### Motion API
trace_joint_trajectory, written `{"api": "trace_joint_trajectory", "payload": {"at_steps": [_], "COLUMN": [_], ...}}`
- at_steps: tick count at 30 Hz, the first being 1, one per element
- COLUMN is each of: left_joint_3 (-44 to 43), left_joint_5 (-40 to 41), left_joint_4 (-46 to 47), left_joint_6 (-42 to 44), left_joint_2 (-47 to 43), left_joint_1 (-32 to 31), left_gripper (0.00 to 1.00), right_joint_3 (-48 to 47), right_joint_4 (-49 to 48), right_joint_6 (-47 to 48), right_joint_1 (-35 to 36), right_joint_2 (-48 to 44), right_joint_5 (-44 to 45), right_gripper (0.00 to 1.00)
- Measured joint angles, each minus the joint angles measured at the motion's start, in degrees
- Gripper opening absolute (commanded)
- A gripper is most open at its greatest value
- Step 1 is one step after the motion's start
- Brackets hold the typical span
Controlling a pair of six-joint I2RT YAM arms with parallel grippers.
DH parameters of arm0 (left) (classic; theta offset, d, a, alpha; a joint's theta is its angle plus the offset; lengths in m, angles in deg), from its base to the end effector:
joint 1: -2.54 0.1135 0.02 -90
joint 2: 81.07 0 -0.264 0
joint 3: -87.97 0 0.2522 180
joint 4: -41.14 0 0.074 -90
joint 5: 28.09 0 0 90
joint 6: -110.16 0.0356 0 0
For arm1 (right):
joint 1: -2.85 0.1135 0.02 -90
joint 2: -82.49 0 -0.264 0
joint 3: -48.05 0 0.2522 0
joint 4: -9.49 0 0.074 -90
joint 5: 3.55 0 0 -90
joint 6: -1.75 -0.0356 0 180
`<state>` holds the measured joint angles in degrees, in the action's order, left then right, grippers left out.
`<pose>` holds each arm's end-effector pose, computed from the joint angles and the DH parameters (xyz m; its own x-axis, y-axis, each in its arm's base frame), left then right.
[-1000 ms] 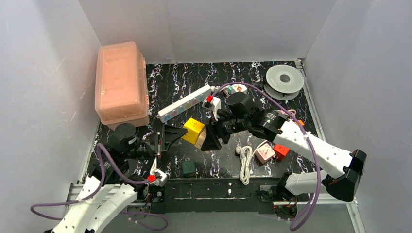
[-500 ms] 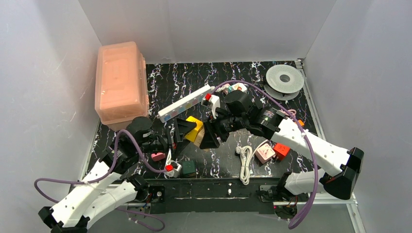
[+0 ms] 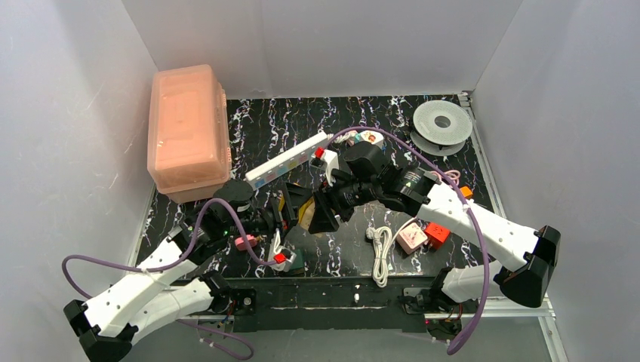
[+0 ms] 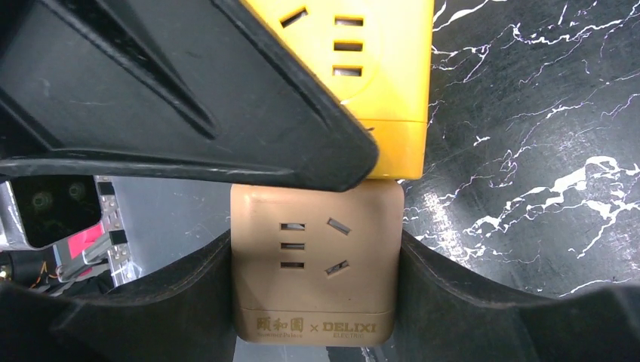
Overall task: Pull the plug off the socket
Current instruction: Remove the plug from the socket.
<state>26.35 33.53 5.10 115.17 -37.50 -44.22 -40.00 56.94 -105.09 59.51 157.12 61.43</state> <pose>0.1032 -0.1345 0.3411 0.9655 0.2527 -0.0632 0.1278 -0.2480 0.9603 0.1432 0.2450 0.3671 -0.5695 -0.3880 -0.7246 -0.8198 0.3319 0.4666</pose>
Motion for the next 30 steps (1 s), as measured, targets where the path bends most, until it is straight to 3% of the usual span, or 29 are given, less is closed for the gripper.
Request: {"api": "trace_joint_trajectory", "payload": {"at_steps": [6,11,12,14,30], "left_joint_3": [-0.04,-0.07,-0.07,-0.13,-0.24], "left_joint_5": [2.38,3.82,4.13,6.19,11.65], "left_joint_4": [0.35,1.2,1.42,2.43,1.38], "left_joint_6": [0.22,-1.07,-1.18,-2.1,-0.83], "left_joint_2": [0.98,1.46,1.62,2.05,3.26], "left_joint_1": [-0.37,-0.98,-1.16,-2.14,-5.97], "left_gripper": [0.54,0.37,0.28,0.0,0.0], "right_joint_3": [0.0,0.09,0.11,0.15,7.41], "right_joint_4": [0.42,0.48,0.48,0.48,-3.8], "right_joint_6": [-0.2,0.0,-0.09,-0.87,-2.54], "right_joint_1": [0.09,0.09,0.07,0.04,1.81], "right_joint_2": [-0.02,-0.13,-0.2,-0.46,-5.86], "right_joint_5": [0.17,1.16,1.36,2.23,6.67], "right_gripper": [0.01,0.01,0.01,0.01,0.01]}}
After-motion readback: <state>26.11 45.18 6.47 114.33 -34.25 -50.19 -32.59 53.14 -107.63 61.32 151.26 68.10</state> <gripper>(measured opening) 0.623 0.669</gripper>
